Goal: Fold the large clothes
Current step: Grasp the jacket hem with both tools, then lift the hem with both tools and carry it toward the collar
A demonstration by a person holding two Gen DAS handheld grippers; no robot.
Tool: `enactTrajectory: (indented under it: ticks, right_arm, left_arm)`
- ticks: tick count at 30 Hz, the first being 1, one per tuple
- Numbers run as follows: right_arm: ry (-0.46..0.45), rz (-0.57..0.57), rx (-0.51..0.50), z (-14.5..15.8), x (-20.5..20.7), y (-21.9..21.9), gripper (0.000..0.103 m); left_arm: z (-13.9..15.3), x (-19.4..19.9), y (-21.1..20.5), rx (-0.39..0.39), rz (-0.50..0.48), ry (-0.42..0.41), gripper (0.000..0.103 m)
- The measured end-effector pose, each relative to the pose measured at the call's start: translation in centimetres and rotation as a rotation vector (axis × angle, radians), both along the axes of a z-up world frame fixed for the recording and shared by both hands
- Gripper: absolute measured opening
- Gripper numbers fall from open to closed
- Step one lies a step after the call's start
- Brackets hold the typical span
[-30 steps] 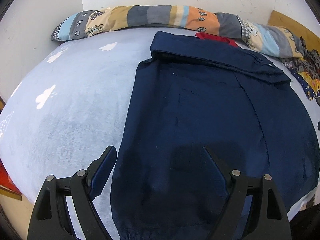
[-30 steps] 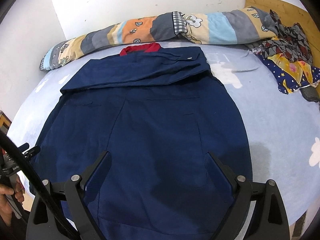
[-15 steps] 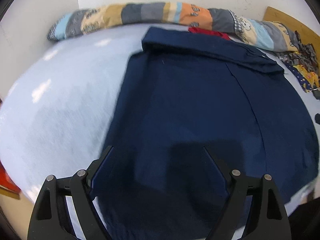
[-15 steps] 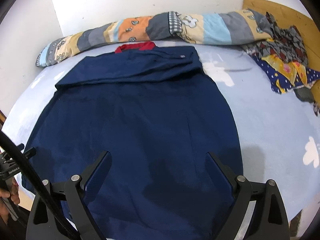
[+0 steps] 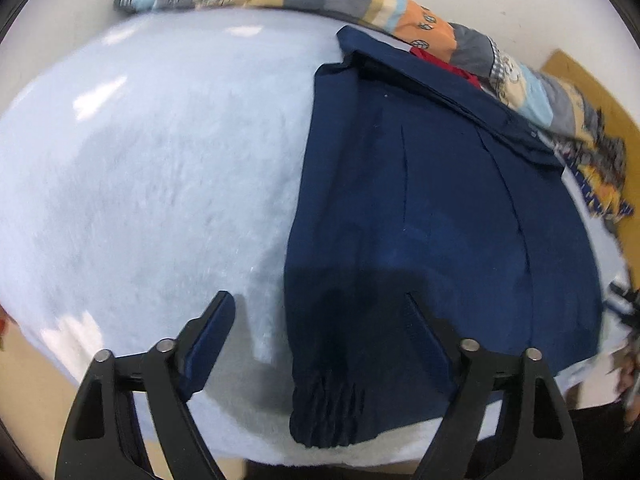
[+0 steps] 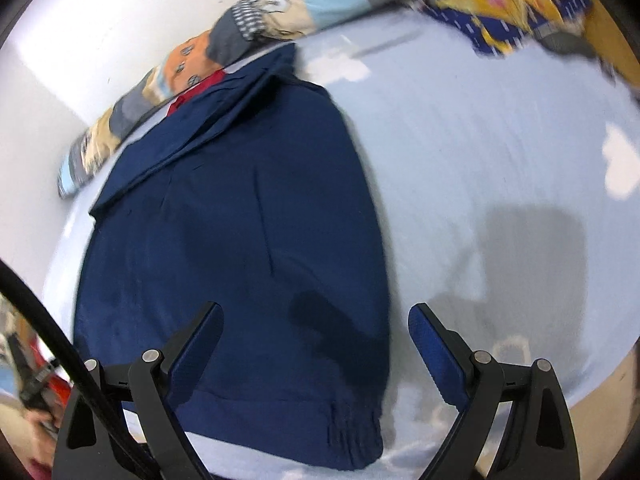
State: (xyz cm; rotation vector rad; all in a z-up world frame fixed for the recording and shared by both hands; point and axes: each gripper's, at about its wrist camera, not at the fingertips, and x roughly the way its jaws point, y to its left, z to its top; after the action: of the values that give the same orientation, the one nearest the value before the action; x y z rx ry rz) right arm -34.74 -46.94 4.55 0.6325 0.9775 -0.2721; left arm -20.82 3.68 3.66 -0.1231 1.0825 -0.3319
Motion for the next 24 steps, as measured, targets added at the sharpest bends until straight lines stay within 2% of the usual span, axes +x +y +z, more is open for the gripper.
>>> enactTrajectory:
  ticks: [1, 4, 8, 13, 16, 18, 21, 23, 24]
  right_arm:
    - [-0.003, -0.011, 0.030, -0.3, -0.3, -0.4, 0.096]
    - [-0.008, -0.037, 0.101, -1.1, -0.9, -1.2, 0.096]
    - [-0.017, -0.056, 0.207, -2.2, -1.4, -1.8, 0.096]
    - [-0.049, -0.048, 0.277, -2.5, -1.7, -1.6, 0.094]
    - [-0.064, -0.024, 0.347, -3.0, -1.9, -1.3, 0.084]
    - [-0.042, -0.015, 0.327, -3.2, -2.0, -0.8, 0.079]
    - [0.002, 0.002, 0.270, -3.3, -2.1, 0.0, 0.062]
    - [0.033, 0.004, 0.232, -3.5, -2.4, 0.4, 0.044]
    - [0.041, 0.000, 0.217, -3.6, -2.6, 0.4, 0.040]
  left_arm:
    - [-0.2, -0.1, 0.3, -0.027, -0.001, 0.016, 0.061]
    - [-0.6, -0.2, 0.7, -0.076, -0.002, 0.051, 0.052]
    - [-0.7, -0.8, -0.1, -0.056, -0.039, 0.049, 0.051]
    - [-1.0, -1.2, -1.3, -0.021, -0.066, 0.056, 0.051]
    - [-1.2, -1.2, -1.5, -0.014, -0.068, 0.059, 0.051]
    - [-1.1, -1.2, -1.5, -0.016, -0.069, 0.058, 0.051]
    - [-1.1, -1.3, -1.7, -0.011, -0.076, 0.056, 0.051]
    - [-1.4, -1.3, -1.7, 0.016, -0.075, 0.065, 0.049]
    - [-1.6, -1.3, -1.8, 0.037, -0.071, 0.069, 0.049]
